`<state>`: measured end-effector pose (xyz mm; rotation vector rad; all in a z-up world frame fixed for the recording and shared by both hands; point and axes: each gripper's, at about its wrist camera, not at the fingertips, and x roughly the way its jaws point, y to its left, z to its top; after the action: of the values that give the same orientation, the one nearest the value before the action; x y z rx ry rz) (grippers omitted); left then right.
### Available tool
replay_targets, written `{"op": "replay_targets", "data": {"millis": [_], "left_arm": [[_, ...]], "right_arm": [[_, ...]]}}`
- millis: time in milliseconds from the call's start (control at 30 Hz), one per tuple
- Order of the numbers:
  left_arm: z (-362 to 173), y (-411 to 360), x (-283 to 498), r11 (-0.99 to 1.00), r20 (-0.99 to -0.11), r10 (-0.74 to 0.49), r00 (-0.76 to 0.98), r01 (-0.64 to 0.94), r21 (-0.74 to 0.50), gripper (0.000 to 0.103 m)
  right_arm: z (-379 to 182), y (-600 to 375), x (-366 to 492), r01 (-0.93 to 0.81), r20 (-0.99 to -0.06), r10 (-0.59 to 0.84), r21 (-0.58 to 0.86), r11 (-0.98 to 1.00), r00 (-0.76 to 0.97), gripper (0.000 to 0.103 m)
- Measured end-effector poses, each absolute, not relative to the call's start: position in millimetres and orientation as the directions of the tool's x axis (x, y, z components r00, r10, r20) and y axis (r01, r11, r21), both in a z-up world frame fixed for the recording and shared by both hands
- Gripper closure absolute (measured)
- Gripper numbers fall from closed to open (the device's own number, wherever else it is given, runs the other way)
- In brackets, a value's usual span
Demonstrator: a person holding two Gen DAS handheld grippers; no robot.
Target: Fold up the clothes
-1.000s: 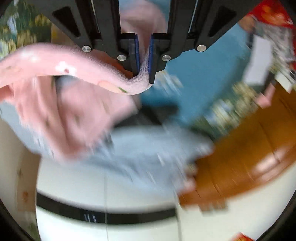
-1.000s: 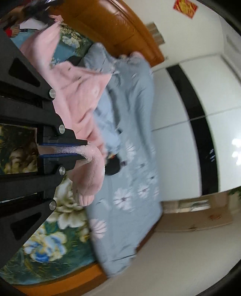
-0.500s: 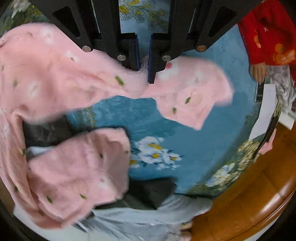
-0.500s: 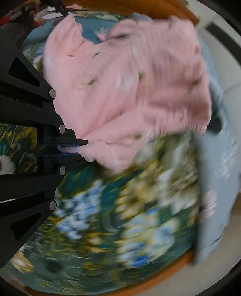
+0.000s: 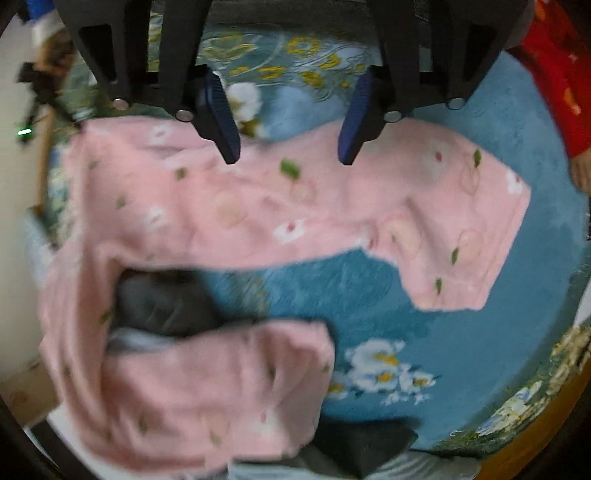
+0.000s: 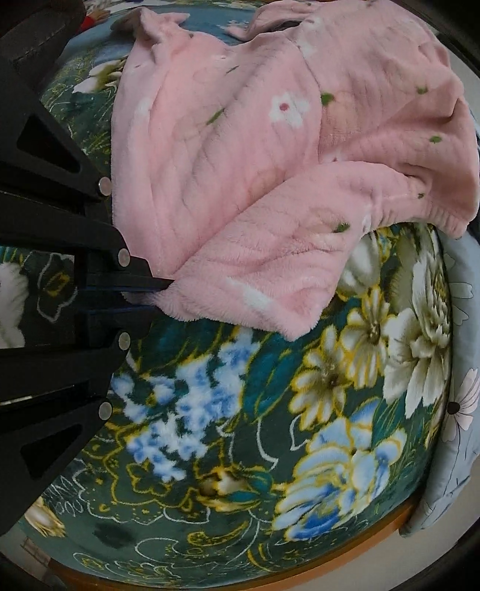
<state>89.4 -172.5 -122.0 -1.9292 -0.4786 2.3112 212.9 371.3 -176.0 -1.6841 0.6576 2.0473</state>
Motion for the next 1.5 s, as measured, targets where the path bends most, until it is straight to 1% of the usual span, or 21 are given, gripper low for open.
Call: {"op": "replay_targets", "data": {"millis": [33,133,233,267,333,400,533,600,733,833,900,933,967,1033,1067,1100,1200,1300,1367,1433,1500], "left_arm": [[-115,-183,87,-0.936,-0.931,0.29,-0.22,0.138,-0.324,0.038],[-130,-235,86,-0.899,-0.947,0.215,-0.238,0.33,-0.287,0.033],[-148,-290,87,-0.819,-0.965,0.124,-0.23,0.526,-0.23,0.032],[-154,-308,87,-0.782,-0.97,0.094,-0.223,0.587,-0.21,0.034],[-179,-339,95,-0.676,-0.983,0.103,-0.153,0.714,-0.182,0.034],[-197,-364,103,-0.566,-0.981,0.136,-0.137,0.802,-0.19,0.034],[-216,-378,95,-0.569,-0.985,0.144,-0.09,0.807,-0.157,0.034],[-224,-383,91,-0.58,-0.987,0.146,-0.065,0.802,-0.138,0.036],[-241,-379,84,-0.601,-0.98,0.2,-0.022,0.787,-0.14,0.052],[-245,-374,80,-0.619,-0.978,0.208,0.0,0.775,-0.132,0.055],[-245,-371,78,-0.626,-0.979,0.202,0.008,0.77,-0.123,0.062],[-245,-370,78,-0.628,-0.98,0.197,0.011,0.769,-0.117,0.07],[-244,-369,78,-0.63,-0.982,0.191,0.014,0.769,-0.111,0.082],[-239,-367,77,-0.632,-0.983,0.183,-0.007,0.765,-0.123,0.093],[-236,-366,77,-0.633,-0.984,0.18,-0.02,0.763,-0.131,0.095],[-233,-365,77,-0.634,-0.984,0.176,-0.033,0.761,-0.139,0.095],[-214,-363,71,-0.667,-0.991,0.104,-0.079,0.734,-0.128,0.096],[-180,-365,62,-0.733,-0.99,-0.038,-0.138,0.677,-0.066,0.096],[-159,-371,60,-0.741,-0.979,-0.09,-0.18,0.669,-0.055,0.096],[-154,-378,54,-0.741,-0.975,-0.119,-0.19,0.67,-0.04,0.096],[-159,-376,52,-0.755,-0.975,-0.163,-0.153,0.655,0.023,0.096]], "right_arm": [[-177,374,212,-0.586,-0.982,0.009,0.104,-0.803,-0.187,0.097],[-181,380,210,-0.606,-0.983,-0.007,0.12,-0.786,-0.185,0.097],[-183,382,205,-0.606,-0.985,-0.003,0.108,-0.788,-0.171,0.097],[-183,382,202,-0.602,-0.986,0.003,0.098,-0.793,-0.164,0.097],[-183,382,197,-0.597,-0.988,0.011,0.083,-0.798,-0.152,0.097],[-184,384,192,-0.599,-0.99,0.017,0.072,-0.798,-0.141,0.097],[-183,387,184,-0.597,-0.992,0.029,0.053,-0.8,-0.127,0.097],[-182,388,181,-0.597,-0.992,0.036,0.042,-0.801,-0.118,0.097],[-181,389,174,-0.594,-0.993,0.047,0.024,-0.804,-0.104,0.097],[-179,389,168,-0.588,-0.994,0.056,0.012,-0.809,-0.097,0.097],[-178,390,164,-0.584,-0.994,0.061,0.005,-0.812,-0.093,0.097],[-177,391,162,-0.583,-0.994,0.063,0.002,-0.813,-0.092,0.097],[-177,391,161,-0.582,-0.994,0.065,0.0,-0.813,-0.091,0.097],[-176,393,159,-0.581,-0.994,0.069,-0.004,-0.814,-0.09,0.097],[-175,394,158,-0.583,-0.994,0.07,-0.005,-0.812,-0.089,0.097],[-173,396,158,-0.587,-0.993,0.074,-0.008,-0.81,-0.088,0.097],[-167,401,160,-0.596,-0.992,0.092,-0.023,-0.802,-0.086,0.097],[-157,398,169,-0.594,-0.992,0.099,-0.033,-0.804,-0.078,0.097],[-156,390,175,-0.581,-0.994,0.082,-0.028,-0.813,-0.067,0.097],[-161,377,182,-0.558,-0.998,0.049,-0.018,-0.829,-0.041,0.098],[-172,367,186,-0.54,-1.0,0.023,-0.013,-0.842,-0.011,0.098]]}}
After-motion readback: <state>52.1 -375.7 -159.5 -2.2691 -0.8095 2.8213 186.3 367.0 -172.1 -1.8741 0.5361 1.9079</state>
